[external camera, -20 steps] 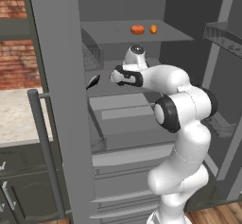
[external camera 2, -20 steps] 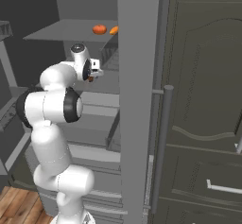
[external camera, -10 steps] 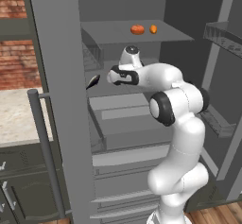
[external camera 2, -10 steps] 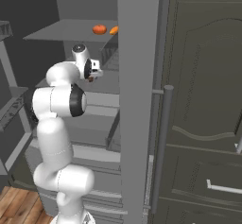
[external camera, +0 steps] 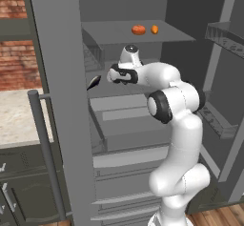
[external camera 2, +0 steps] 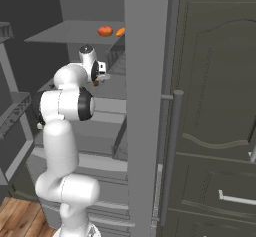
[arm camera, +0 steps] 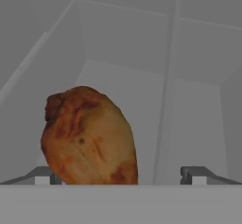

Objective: Gather the squash and carrot from the fridge and place them on a tray on the dining counter. Then gather the fish and chicken drumstick from the fridge and place them on the other tray.

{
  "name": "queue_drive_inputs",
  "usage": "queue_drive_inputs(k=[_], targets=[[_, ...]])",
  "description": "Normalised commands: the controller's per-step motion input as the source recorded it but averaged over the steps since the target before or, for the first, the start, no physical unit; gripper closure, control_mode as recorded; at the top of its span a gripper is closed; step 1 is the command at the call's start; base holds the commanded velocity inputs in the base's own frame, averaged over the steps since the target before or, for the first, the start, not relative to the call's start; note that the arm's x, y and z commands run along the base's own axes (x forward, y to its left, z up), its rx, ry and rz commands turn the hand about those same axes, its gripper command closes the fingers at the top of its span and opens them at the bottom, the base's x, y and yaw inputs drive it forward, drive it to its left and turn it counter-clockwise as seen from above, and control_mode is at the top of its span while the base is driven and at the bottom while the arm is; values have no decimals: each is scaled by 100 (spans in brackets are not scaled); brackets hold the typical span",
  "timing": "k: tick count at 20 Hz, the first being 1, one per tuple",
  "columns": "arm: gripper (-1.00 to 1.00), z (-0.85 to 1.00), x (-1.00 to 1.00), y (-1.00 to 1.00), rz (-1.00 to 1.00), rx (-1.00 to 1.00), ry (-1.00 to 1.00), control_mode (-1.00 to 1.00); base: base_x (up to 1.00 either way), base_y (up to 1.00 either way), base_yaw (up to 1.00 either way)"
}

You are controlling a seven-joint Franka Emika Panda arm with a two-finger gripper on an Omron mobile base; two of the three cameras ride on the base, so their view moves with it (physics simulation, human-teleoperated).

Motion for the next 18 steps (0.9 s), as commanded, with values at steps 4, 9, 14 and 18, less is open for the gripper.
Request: queue_drive_inputs(k=[4,9,14,18], targets=[[-100,0,0,0,0,0,0,-100,0,0,0],[-100,0,0,0,0,0,0,-100,0,0,0],[100,0,0,0,0,0,0,-100,0,0,0],[100,0,0,1,0,0,0,-100,0,0,0]])
